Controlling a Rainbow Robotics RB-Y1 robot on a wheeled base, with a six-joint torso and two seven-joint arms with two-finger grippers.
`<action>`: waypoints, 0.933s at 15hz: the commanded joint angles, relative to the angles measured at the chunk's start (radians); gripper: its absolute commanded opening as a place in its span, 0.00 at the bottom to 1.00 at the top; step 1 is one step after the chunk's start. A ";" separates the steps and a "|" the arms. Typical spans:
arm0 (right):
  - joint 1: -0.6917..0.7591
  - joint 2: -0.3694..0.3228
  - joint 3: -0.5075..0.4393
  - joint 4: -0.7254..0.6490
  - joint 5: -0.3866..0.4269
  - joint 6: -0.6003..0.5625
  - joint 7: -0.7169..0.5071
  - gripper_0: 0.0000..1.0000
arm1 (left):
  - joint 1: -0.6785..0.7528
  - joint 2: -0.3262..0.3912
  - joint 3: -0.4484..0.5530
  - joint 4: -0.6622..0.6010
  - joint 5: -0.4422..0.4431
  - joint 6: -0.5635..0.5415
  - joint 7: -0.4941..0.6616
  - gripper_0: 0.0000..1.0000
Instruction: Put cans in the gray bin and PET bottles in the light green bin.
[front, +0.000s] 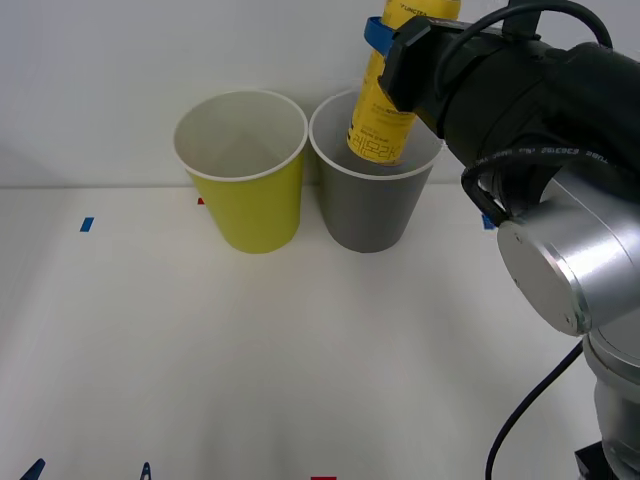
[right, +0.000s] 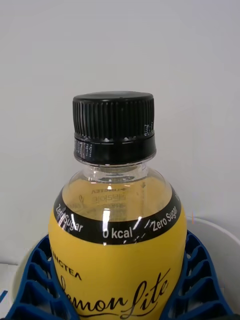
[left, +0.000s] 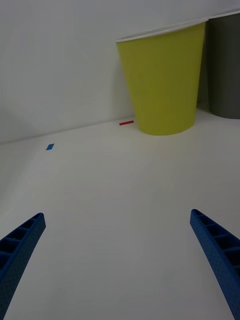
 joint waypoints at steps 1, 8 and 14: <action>-0.089 0.012 -0.036 0.090 -0.118 -0.022 0.110 0.10 | 0.000 0.000 0.000 0.000 0.000 0.000 0.000 1.00; -0.252 0.021 0.024 0.423 -0.297 -0.280 0.159 0.05 | 0.000 0.000 0.000 0.000 0.000 0.000 0.000 1.00; -0.336 0.039 0.155 0.686 -0.244 -0.559 0.170 0.00 | 0.000 0.000 0.000 0.000 0.000 0.000 0.000 1.00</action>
